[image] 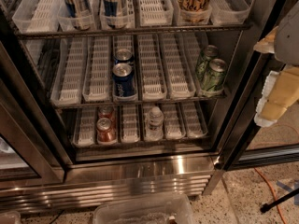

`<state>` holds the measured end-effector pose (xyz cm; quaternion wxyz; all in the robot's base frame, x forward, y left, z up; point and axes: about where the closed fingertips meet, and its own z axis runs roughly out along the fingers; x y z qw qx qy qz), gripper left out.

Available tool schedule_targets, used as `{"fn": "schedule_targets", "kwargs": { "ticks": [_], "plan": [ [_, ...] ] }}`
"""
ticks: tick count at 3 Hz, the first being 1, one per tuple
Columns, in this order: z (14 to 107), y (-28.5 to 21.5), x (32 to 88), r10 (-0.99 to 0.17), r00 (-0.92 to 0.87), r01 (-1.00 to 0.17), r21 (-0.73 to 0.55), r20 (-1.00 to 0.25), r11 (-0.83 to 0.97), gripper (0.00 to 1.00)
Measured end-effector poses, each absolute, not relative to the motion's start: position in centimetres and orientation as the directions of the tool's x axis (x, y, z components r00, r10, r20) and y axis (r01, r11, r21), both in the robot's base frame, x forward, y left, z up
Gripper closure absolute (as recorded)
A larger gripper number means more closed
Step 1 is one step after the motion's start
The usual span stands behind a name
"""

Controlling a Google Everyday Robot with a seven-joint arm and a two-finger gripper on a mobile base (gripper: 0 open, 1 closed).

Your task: Pick redbull can from top shelf of fridge

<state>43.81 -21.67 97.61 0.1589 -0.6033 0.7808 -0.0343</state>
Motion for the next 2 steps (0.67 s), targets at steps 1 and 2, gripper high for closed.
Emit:
{"fn": "schedule_targets", "kwargs": {
  "ticks": [1,2],
  "plan": [
    [97.7,-21.4,43.9,-0.951,-0.221,-0.929,-0.251,-0.217,0.273,0.0],
    [97.5,-20.0,43.8,-0.934,-0.217,-0.925,-0.246,-0.283,0.289,0.0]
  ]
}}
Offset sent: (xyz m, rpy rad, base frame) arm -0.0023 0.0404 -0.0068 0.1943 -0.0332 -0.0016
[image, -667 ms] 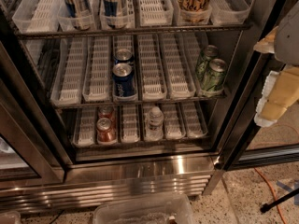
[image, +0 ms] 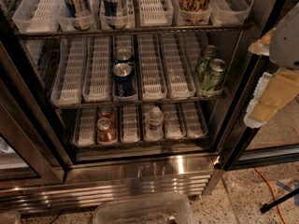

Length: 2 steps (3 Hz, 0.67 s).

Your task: Pick redbull can from top shelf of fridge

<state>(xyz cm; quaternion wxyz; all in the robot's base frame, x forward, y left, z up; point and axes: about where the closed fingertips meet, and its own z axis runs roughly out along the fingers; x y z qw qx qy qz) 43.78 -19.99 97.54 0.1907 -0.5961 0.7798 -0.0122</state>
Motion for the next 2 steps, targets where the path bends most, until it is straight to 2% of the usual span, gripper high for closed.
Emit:
{"fn": "schedule_targets", "kwargs": {
  "ticks": [2],
  "plan": [
    [97.3,-15.5,42.7,-0.834,-0.172,-0.909,-0.242,-0.524,0.339,0.0]
  ]
}}
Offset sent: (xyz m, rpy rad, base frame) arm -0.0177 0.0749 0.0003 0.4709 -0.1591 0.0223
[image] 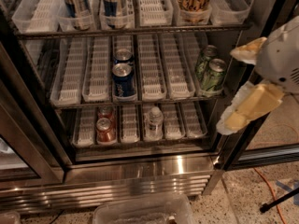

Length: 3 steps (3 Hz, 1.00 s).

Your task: Pick redbull can from top shelf of fridge

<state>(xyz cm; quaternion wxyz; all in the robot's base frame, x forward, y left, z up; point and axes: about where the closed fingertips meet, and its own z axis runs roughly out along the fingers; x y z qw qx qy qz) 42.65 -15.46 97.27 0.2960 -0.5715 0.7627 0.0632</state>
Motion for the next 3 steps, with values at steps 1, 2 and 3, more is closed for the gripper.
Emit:
{"fn": "schedule_targets", "kwargs": {
  "ticks": [1,2,3],
  "plan": [
    [96.7,-13.2,42.5,-0.749,-0.123,-0.895,-0.253,-0.651,0.368,0.0],
    [95.2,-11.9,42.7,-0.656,-0.078,-0.869,-0.271,-0.75,0.413,0.0],
    [94.5,-11.3,42.6,-0.556,-0.025,-0.847,-0.278,-0.831,0.453,0.0]
  ]
}}
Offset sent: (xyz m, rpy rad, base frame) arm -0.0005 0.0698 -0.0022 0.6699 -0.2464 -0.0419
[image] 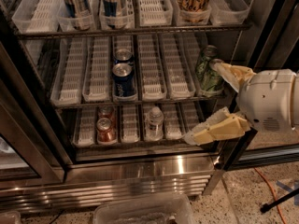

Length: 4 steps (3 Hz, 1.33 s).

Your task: Pick redbull can from top shelf of fridge

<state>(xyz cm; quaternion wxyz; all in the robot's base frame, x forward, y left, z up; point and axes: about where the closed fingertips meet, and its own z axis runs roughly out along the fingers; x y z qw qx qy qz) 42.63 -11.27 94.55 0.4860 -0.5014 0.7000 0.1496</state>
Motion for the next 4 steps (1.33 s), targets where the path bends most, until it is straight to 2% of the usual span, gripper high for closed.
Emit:
{"fn": "schedule_targets", "kwargs": {
  "ticks": [2,3,4],
  "plan": [
    [100.2,-10.4,39.4,-0.283,0.053,-0.837,-0.197,-0.958,0.51,0.0],
    [103.4,-9.8,38.6,-0.184,0.064,-0.856,-0.148,-0.981,0.495,0.0],
    [103.5,-9.4,38.7,-0.2,0.067,-0.851,-0.161,-0.977,0.499,0.0]
  ]
}}
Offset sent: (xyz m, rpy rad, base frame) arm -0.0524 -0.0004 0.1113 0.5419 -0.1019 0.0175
